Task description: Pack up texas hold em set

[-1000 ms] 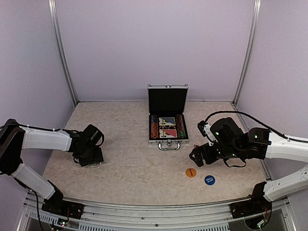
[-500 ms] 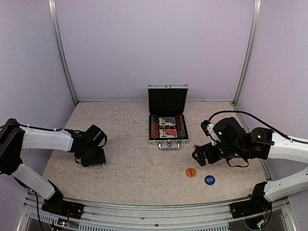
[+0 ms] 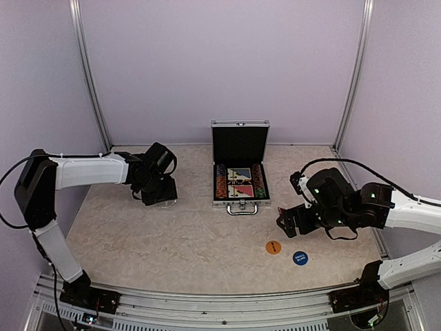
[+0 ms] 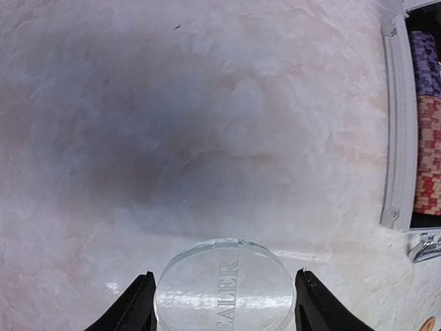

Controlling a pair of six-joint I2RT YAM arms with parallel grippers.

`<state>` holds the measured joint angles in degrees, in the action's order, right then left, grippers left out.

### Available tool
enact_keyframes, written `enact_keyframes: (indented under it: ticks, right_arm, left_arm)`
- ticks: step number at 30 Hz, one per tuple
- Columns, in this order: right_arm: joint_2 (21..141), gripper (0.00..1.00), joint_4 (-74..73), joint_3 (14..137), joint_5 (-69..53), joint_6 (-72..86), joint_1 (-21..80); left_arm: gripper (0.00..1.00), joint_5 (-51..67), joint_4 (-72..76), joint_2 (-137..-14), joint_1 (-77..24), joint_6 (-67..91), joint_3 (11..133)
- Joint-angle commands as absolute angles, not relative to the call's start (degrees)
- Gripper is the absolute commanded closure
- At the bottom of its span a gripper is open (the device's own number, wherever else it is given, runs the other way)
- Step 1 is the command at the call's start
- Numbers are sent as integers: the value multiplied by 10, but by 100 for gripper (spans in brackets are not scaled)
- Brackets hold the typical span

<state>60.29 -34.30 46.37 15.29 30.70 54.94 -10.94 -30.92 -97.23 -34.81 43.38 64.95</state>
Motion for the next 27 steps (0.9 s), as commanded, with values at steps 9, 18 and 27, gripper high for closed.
enact_keyframes:
  ticks: [9, 18, 27]
  right_arm:
    - [586, 0, -362, 461, 165, 322, 540]
    - [577, 0, -377, 462, 166, 331, 539]
    - [566, 0, -395, 468, 170, 341, 539]
  left_arm:
    - [45, -50, -357, -1239, -389, 402, 1091]
    - [45, -17, -336, -1408, -403, 418, 1303]
    - [45, -25, -259, -1432, -410, 441, 1255]
